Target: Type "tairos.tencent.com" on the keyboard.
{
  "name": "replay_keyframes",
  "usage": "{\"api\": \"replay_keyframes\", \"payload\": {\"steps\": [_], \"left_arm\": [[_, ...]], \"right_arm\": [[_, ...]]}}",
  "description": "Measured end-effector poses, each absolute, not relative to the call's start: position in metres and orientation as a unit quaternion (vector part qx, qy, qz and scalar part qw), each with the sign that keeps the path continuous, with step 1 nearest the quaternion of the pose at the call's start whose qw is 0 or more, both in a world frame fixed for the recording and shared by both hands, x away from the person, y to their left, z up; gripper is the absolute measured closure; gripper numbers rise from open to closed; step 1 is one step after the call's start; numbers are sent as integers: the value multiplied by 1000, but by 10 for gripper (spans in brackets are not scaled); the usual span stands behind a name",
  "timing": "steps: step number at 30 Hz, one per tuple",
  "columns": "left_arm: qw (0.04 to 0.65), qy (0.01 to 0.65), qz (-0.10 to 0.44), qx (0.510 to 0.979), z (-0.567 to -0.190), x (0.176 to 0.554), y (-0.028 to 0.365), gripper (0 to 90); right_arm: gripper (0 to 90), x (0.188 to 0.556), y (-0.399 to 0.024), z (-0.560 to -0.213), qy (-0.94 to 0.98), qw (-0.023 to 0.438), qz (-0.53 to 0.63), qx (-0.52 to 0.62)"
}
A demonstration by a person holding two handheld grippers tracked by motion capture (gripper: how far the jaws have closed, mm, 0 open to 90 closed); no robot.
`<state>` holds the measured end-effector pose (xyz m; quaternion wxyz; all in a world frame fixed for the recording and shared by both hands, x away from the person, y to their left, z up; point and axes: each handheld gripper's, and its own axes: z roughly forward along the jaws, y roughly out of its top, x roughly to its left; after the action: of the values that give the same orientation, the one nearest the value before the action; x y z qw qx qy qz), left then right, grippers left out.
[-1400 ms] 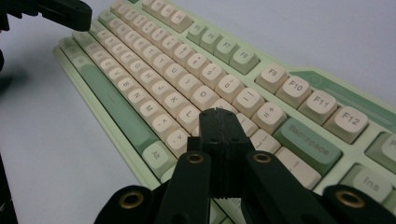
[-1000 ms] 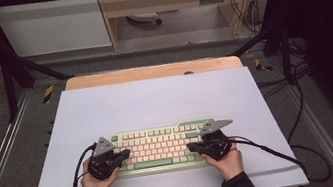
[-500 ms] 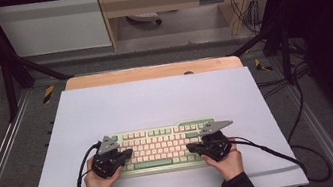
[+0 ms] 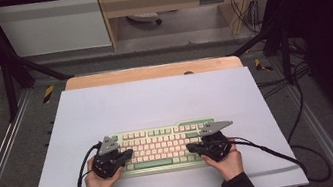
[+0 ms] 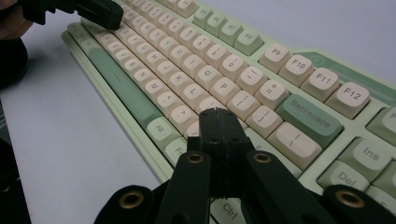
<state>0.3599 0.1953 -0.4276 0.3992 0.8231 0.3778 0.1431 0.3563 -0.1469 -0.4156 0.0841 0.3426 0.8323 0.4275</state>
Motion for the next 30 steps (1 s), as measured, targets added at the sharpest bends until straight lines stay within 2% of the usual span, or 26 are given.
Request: {"api": "replay_keyframes", "payload": {"steps": [15, 30], "left_arm": [[414, 378, 142, 815, -421, 354, 202, 900], [418, 381, 142, 812, -420, 354, 207, 900]], "right_arm": [[900, 356, -142, -415, 830, 71, 436, 341], [900, 360, -116, -419, 836, 58, 439, 325]]}}
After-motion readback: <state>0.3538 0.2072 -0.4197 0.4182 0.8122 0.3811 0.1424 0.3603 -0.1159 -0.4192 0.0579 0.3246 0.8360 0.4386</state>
